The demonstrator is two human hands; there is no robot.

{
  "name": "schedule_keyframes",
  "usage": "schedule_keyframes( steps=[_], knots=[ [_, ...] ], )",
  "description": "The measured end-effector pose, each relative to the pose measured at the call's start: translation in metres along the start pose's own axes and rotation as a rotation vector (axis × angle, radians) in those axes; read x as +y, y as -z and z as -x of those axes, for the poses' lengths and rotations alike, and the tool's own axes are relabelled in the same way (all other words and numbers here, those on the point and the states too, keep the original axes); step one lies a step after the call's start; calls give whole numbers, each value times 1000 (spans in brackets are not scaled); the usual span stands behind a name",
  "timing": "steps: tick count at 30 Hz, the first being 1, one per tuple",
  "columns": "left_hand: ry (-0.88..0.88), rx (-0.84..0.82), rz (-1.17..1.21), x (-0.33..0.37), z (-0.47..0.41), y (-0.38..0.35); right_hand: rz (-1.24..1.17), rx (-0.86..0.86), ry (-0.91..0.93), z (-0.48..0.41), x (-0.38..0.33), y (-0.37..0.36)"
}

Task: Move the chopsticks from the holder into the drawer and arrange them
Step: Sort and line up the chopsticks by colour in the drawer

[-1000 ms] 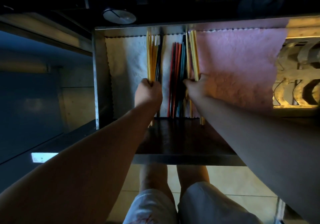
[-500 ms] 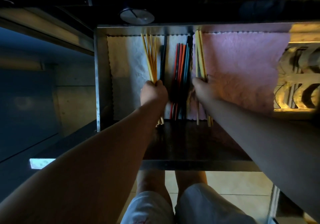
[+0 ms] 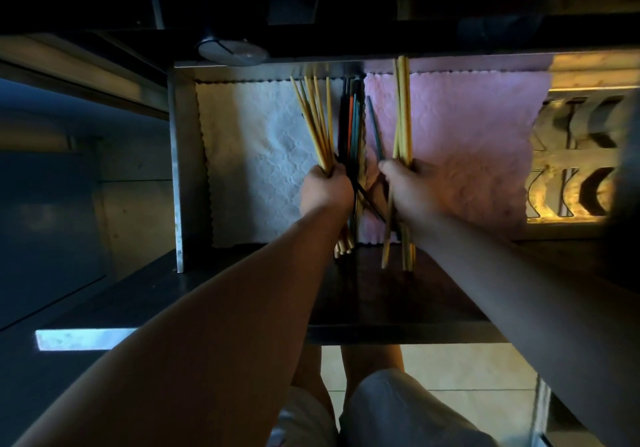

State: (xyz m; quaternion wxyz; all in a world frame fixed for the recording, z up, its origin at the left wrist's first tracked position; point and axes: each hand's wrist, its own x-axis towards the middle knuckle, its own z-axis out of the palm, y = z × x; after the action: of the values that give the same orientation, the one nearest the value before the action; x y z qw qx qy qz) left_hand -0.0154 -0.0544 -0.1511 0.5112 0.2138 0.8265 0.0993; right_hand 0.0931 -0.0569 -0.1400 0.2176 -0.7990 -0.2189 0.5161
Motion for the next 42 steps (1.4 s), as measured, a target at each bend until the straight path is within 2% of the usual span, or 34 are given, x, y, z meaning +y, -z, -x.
schedule_keyframes(
  steps=[14,20,27,32,39,42],
  knots=[
    [12,-80,117,0,9,-1,-6,-78,-68,1,-5,11],
    [28,-182,201,-3,8,12,-92,-165,-84,4,-5,4],
    [25,-161,214,-12,6,42,-49,-329,-83,11,-5,-6],
    [25,-66,185,-24,0,75,-146,-411,-93,23,-12,-31],
    [11,19,82,-41,-27,116,-16,-511,-114,29,-19,-84],
    [-2,45,-34,-42,-38,126,80,-511,-114,29,-22,-105]
  ],
)
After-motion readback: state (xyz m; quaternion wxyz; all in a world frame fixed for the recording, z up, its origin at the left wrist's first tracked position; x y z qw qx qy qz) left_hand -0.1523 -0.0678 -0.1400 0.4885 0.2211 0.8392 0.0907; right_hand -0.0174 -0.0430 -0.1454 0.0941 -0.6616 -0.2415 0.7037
